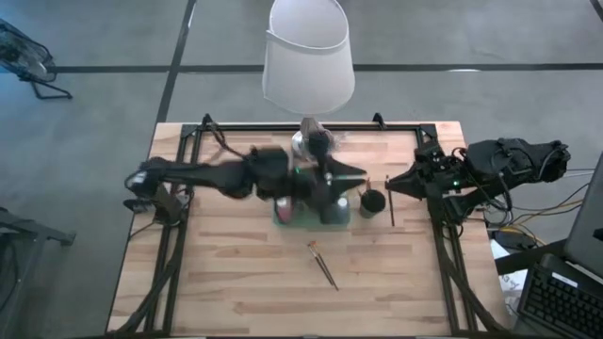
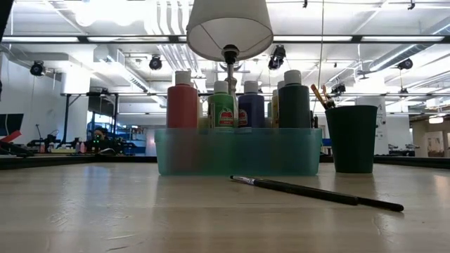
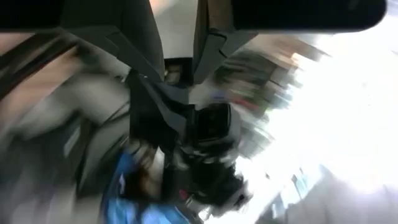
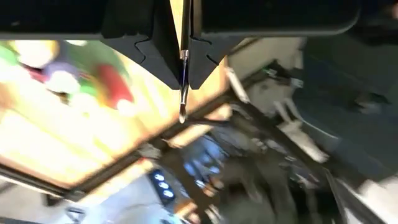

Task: Pick & Place Paint Supplies
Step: Put the black paint brush into the black cup

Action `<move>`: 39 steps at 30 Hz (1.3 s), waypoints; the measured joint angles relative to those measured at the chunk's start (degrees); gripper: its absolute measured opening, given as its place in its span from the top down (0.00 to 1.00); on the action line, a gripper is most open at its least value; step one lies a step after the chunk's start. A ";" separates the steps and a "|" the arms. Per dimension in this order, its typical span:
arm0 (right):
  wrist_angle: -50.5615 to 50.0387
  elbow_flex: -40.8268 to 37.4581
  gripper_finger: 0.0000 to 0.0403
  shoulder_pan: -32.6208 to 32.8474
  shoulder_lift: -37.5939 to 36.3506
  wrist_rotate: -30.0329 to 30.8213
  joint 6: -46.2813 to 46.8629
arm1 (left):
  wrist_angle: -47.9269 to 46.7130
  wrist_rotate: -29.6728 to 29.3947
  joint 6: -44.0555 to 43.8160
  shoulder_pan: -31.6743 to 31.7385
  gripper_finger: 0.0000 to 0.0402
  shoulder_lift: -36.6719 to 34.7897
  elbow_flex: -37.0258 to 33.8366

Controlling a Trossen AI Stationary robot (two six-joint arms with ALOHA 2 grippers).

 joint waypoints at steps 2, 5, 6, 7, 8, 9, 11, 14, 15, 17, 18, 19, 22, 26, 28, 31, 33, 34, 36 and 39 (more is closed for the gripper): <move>-3.72 -0.06 0.97 0.01 -0.55 2.29 -0.13 | -3.34 5.75 -20.43 2.20 0.77 -1.54 0.02; -7.24 -0.49 0.97 -0.02 -1.36 5.36 -3.04 | -4.57 20.26 -44.81 6.02 0.77 -1.73 -1.21; -7.34 -0.69 0.97 -0.03 -1.58 6.53 -4.75 | -4.53 25.50 -50.27 7.05 0.78 -1.56 -2.09; -7.37 -0.95 0.97 -0.03 -1.69 7.58 -6.43 | -3.59 29.80 -54.26 7.91 0.78 -1.22 -3.54; -7.31 -1.07 0.97 -0.03 -1.78 8.25 -8.15 | -1.62 32.32 -57.18 8.33 0.78 -0.99 -5.29; -7.13 -1.17 0.97 -0.01 -1.92 9.02 -9.82 | 0.19 33.32 -59.38 8.53 0.79 -0.99 -7.11; -7.03 -1.44 0.97 0.04 -1.96 9.95 -12.18 | 3.68 33.59 -61.56 8.67 0.80 -1.53 -10.70; -6.95 -2.03 0.98 0.10 -2.02 11.93 -14.90 | 10.00 33.35 -63.12 8.66 0.81 -3.77 -16.09; -6.86 -2.38 0.98 0.14 -2.04 12.48 -15.82 | 12.66 32.82 -63.73 8.66 0.81 -4.64 -18.17; -6.73 -3.39 0.98 0.16 -2.04 13.73 -17.38 | 17.00 30.72 -65.13 8.66 0.81 -6.96 -22.50; -6.27 -4.15 0.98 0.17 -2.07 14.42 -18.01 | 19.18 28.87 -65.57 8.66 0.81 -8.22 -25.03; -5.36 -5.06 0.98 0.17 -2.16 15.19 -18.70 | 20.84 26.84 -65.79 8.66 0.81 -9.69 -27.63; 0.24 -8.58 0.98 0.15 -2.90 16.58 -21.97 | 24.51 19.69 -65.41 8.64 0.81 -14.97 -35.31; 12.86 -15.38 0.98 0.17 -5.27 17.78 -28.73 | 26.14 10.57 -65.08 8.64 0.81 -22.85 -43.98; 18.71 -19.48 0.98 0.17 -7.00 18.73 -31.50 | 25.96 7.35 -65.01 8.65 0.81 -26.22 -47.56; 27.36 -26.18 0.98 0.16 -10.42 21.59 -34.13 | 25.76 3.61 -65.03 8.64 0.81 -30.79 -51.85; 32.52 -30.80 0.98 0.20 -12.59 23.02 -35.75 | 26.21 1.53 -65.03 8.64 0.81 -33.35 -53.73; 34.60 -32.90 0.98 0.25 -13.61 23.29 -37.06 | 26.38 0.77 -65.03 8.64 0.81 -34.20 -54.51; 37.67 -37.27 0.98 0.25 -15.24 24.04 -39.59 | 26.51 -0.18 -65.04 8.64 0.81 -35.40 -55.73; 39.07 -42.31 0.98 0.25 -16.95 24.88 -39.76 | 26.44 -2.05 -65.02 8.64 0.81 -36.26 -56.61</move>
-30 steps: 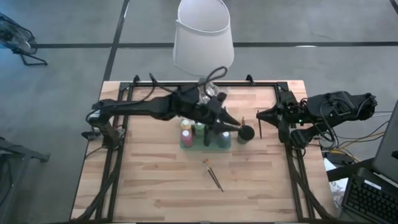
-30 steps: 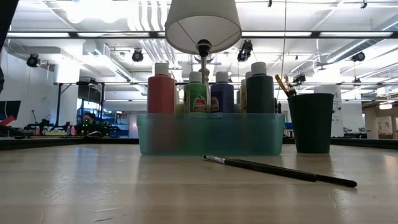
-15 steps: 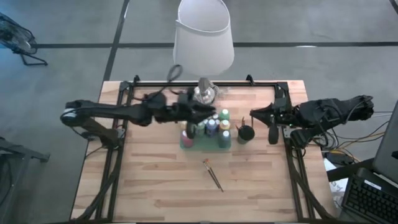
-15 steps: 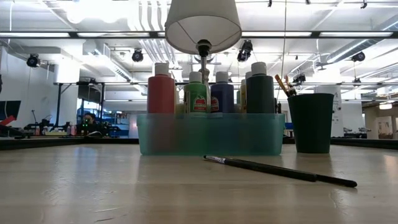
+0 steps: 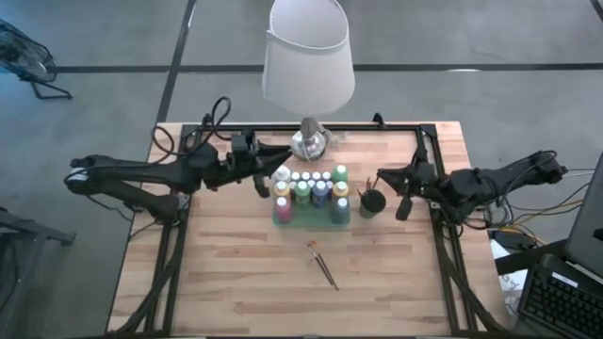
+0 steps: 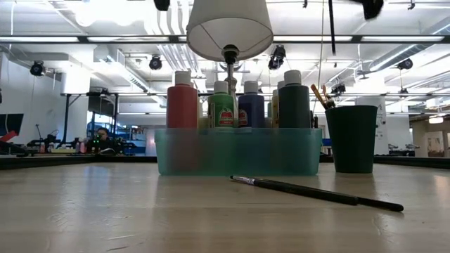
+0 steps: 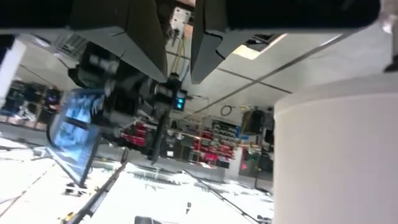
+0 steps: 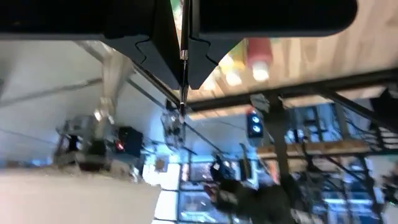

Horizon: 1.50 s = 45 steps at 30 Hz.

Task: Pick & Place Paint Supplies
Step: Put the black paint brush into the black cup

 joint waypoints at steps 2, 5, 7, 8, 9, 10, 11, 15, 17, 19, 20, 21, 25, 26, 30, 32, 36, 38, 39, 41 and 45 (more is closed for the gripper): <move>0.42 -2.91 0.98 0.00 -1.09 1.55 1.52 | 0.24 -0.55 0.68 0.03 0.81 -0.27 0.00; 1.31 -6.52 0.98 0.00 -2.76 2.64 3.31 | 0.27 -0.56 4.18 0.04 0.81 -0.23 -0.01; 2.69 -8.75 0.98 0.00 -3.50 3.59 3.48 | 0.18 -0.56 6.42 0.04 0.81 -0.08 -0.04; 3.38 -9.73 0.98 0.00 -3.85 3.60 3.45 | 0.18 -0.56 7.18 0.04 0.81 -0.08 -0.05; 4.06 -10.67 0.98 0.00 -4.19 3.61 3.31 | 0.20 -0.56 7.64 0.04 0.81 -0.08 -0.07; 4.28 -11.37 0.98 0.00 -4.47 3.62 3.31 | 0.23 -0.57 8.05 0.04 0.81 -0.08 -0.07; 4.44 -11.96 0.98 0.00 -4.70 3.60 3.32 | 0.23 -0.66 8.53 0.04 0.81 -0.08 -0.09; 5.42 -14.71 0.98 0.00 -4.95 3.38 4.21 | 0.20 -1.08 9.03 0.04 0.81 -0.06 -0.13; 5.64 -15.82 0.97 0.00 -4.85 3.15 4.18 | 0.20 -1.67 9.03 0.04 0.81 -0.06 -0.13; 5.83 -17.04 0.98 0.02 -4.72 2.84 4.23 | 0.20 -1.80 9.03 0.04 0.81 -0.06 -0.13; 5.81 -17.86 0.98 0.02 -4.78 2.67 4.25 | 0.20 -1.79 8.96 0.04 0.81 -0.06 -0.13; 5.93 -18.73 0.98 0.02 -4.92 2.17 4.25 | 0.20 -1.80 8.76 0.04 0.81 -0.06 -0.13; 11.61 -23.01 0.98 0.02 -5.39 0.21 4.18 | 0.20 -1.78 7.79 0.04 0.81 -0.04 -0.13; 13.80 -24.33 0.98 0.02 -5.36 0.11 4.01 | 0.20 -1.78 7.53 0.04 0.81 -0.04 -0.13; 21.82 -30.00 0.98 0.02 -5.33 -0.08 2.88 | 0.20 -1.76 6.80 0.04 0.81 -0.04 -0.13; 25.24 -32.63 0.98 0.02 -5.33 -0.08 2.92 | 0.20 -1.78 6.80 0.04 0.81 -0.02 -0.13; 30.26 -36.54 0.97 0.02 -5.33 0.27 2.90 | 0.20 -4.25 6.81 0.04 0.81 -0.02 -0.13; 30.30 -37.46 0.97 0.01 -5.33 0.40 2.88 | 0.20 -5.30 6.82 0.05 0.81 -0.02 -0.13; 29.86 -37.49 0.97 0.02 -5.29 0.40 2.90 | 0.20 -5.75 6.82 0.06 0.81 -0.02 -0.13; 29.62 -37.49 0.97 0.02 -5.29 0.38 3.18 | 0.20 -6.13 6.82 0.06 0.81 -0.02 -0.13; 27.47 -37.47 0.97 0.02 -5.31 0.36 5.58 | 0.20 -6.13 7.26 0.06 0.81 -0.02 -0.13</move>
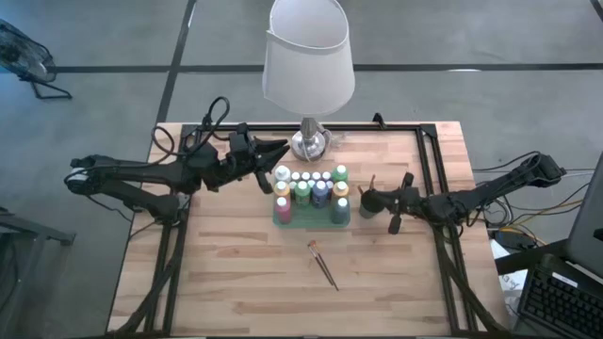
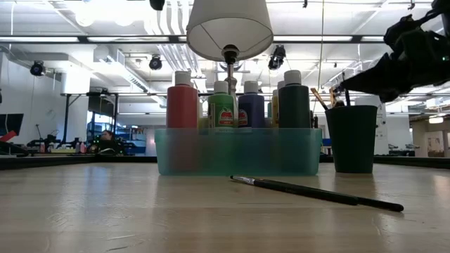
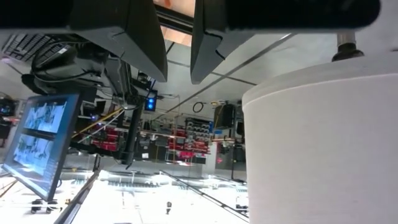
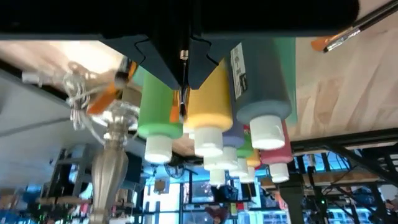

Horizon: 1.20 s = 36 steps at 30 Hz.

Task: Pick & Place Paint Supplies
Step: Put the black paint brush into the black cup, then put the orange paint brush into the black cup

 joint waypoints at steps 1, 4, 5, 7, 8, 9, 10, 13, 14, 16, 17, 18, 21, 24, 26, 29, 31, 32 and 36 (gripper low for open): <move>-0.81 0.00 0.97 0.00 0.00 0.00 1.27 | 0.00 -0.01 0.15 0.00 0.81 0.00 0.00; -1.91 0.00 0.97 0.00 0.06 -0.01 4.11 | 0.00 0.00 0.20 0.00 0.81 0.00 0.00; -1.90 0.00 0.97 0.00 0.04 -0.02 4.17 | 0.00 0.00 0.20 0.00 0.81 0.00 0.00; -1.92 0.00 0.97 0.00 0.04 0.02 3.91 | 0.00 0.00 0.20 0.00 0.81 0.00 0.00; -1.90 0.00 0.97 0.00 0.04 0.02 3.51 | 0.00 -0.01 0.20 0.00 0.81 0.00 0.00; -1.90 0.00 0.97 0.00 0.04 0.02 3.33 | -0.01 0.00 0.20 0.00 0.81 0.00 0.00; -1.90 0.00 0.97 0.00 0.04 0.02 3.29 | 0.00 0.00 0.20 0.00 0.81 0.00 0.00; -2.68 0.02 0.96 -0.02 0.04 0.04 3.32 | -0.02 0.00 0.16 0.00 0.81 0.00 0.00; -3.31 0.02 0.96 -0.02 0.04 0.04 3.34 | -0.02 0.00 0.16 0.00 0.81 0.00 0.00; -4.50 0.02 0.93 -0.02 0.04 0.05 4.18 | -0.02 0.00 0.13 0.00 0.81 0.00 0.00; -4.84 0.02 0.91 -0.02 0.04 0.06 4.72 | -0.02 0.00 0.13 0.00 0.81 0.00 0.00; -4.98 0.02 0.89 -0.04 0.04 0.07 5.32 | -0.03 0.00 0.13 0.00 0.81 0.00 0.00; -4.92 0.02 0.81 -0.04 0.04 0.09 6.99 | -0.07 0.00 0.11 0.00 0.81 0.00 -0.07; -4.88 0.02 0.72 -0.04 -0.01 0.09 7.13 | -1.10 0.02 0.07 0.00 0.81 0.02 -0.10; -4.44 0.02 0.68 -0.04 0.00 0.13 7.06 | -1.53 0.02 0.04 0.00 0.81 0.02 -0.20; -1.55 0.02 0.62 -0.02 -0.02 0.18 5.84 | -2.25 0.02 0.03 0.00 0.81 0.02 -0.37; 1.75 0.02 0.58 -0.02 -0.02 0.20 3.71 | -2.89 0.04 0.00 0.00 0.81 0.02 -0.44; 3.83 0.02 0.57 -0.02 -0.02 0.21 2.48 | -3.19 0.04 0.00 0.00 0.81 0.03 -0.44; 12.77 0.02 0.54 -0.02 -0.02 0.22 -2.88 | -4.73 0.04 0.00 0.00 0.81 0.04 -0.46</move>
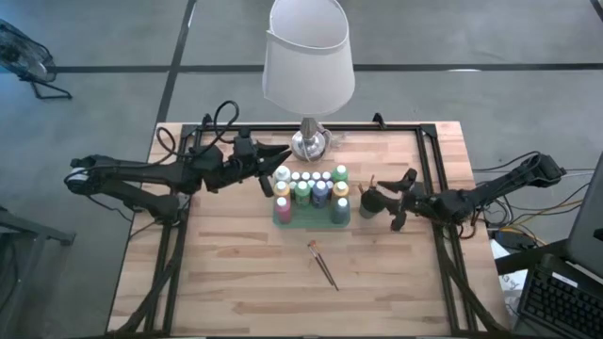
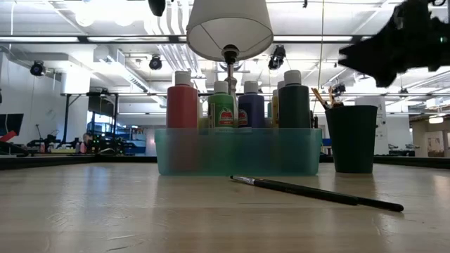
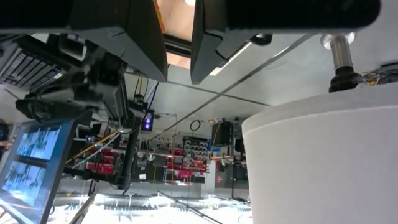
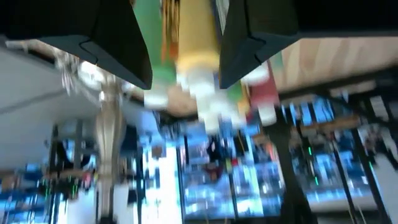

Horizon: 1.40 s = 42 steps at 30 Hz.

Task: Pick & Place Paint Supplies
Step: Put the orange paint brush into the black cup

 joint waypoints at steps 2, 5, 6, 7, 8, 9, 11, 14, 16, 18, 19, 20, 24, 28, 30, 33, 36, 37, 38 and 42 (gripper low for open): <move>4.73 0.02 0.54 0.00 0.00 0.00 -2.39 | -0.39 0.00 0.00 0.00 0.81 0.00 0.00; 8.08 1.41 0.56 0.00 -0.01 -0.02 -4.33 | -1.42 0.00 0.00 0.00 0.81 0.00 0.00; 8.07 2.51 0.57 0.00 0.00 -0.08 -4.14 | -1.63 0.02 0.02 0.00 0.81 0.00 0.00; 7.55 3.99 0.58 0.00 0.00 -0.53 -3.53 | -1.78 0.01 0.02 0.00 0.81 0.00 0.00; 6.05 5.89 0.59 0.00 0.02 -1.57 -3.13 | -1.84 0.00 0.02 0.00 0.81 0.00 0.00; 3.29 8.19 0.60 0.00 0.13 -3.22 -3.22 | -2.10 0.00 0.00 0.00 0.81 -0.02 0.00; -6.06 14.19 0.63 0.04 0.69 -6.15 -3.68 | -2.62 0.01 0.02 0.00 0.81 -0.01 0.00; -24.47 25.64 0.67 0.26 2.83 -7.28 -0.84 | -2.87 0.02 0.02 0.00 0.81 0.00 0.00; -35.98 33.47 0.69 0.28 5.42 -7.49 3.78 | -2.97 0.01 0.02 -0.01 0.81 -0.02 0.00; -46.18 40.64 0.72 0.28 8.70 -8.28 9.67 | -3.21 0.02 0.02 0.00 0.81 -0.02 0.00; -50.49 43.92 0.74 0.28 10.49 -8.94 12.60 | -3.20 0.02 0.02 -0.02 0.81 -0.02 0.00; -54.45 47.11 0.75 0.31 12.39 -9.91 14.88 | -3.16 0.02 0.02 -0.02 0.81 -0.02 0.00; -64.75 57.87 0.81 0.57 20.26 -12.50 20.22 | -3.18 0.02 0.02 -0.01 0.81 -0.02 0.00; -72.63 67.04 0.86 1.20 27.87 -12.72 23.28 | -3.16 0.02 0.02 0.00 0.81 -0.02 0.00; -77.24 71.24 0.88 1.43 31.36 -12.72 25.89 | -3.16 0.02 0.02 -0.02 0.81 -0.02 0.00; -83.04 76.68 0.92 1.81 36.09 -12.72 31.94 | -3.12 0.02 0.02 -0.01 0.81 -0.02 0.00; -86.95 80.49 0.94 2.82 40.46 -12.68 37.68 | -3.16 0.02 0.28 -0.01 0.81 -0.02 0.00; -87.80 81.33 0.95 3.27 41.78 -12.69 39.25 | -3.16 0.02 0.69 0.00 0.81 -0.02 0.00; -88.30 82.00 0.96 3.71 43.11 -12.68 40.80 | -3.23 0.02 1.39 -0.01 0.81 -0.02 0.00; -88.45 83.47 0.98 5.54 48.39 -9.77 48.97 | -3.36 0.02 3.40 0.00 0.81 -0.02 0.00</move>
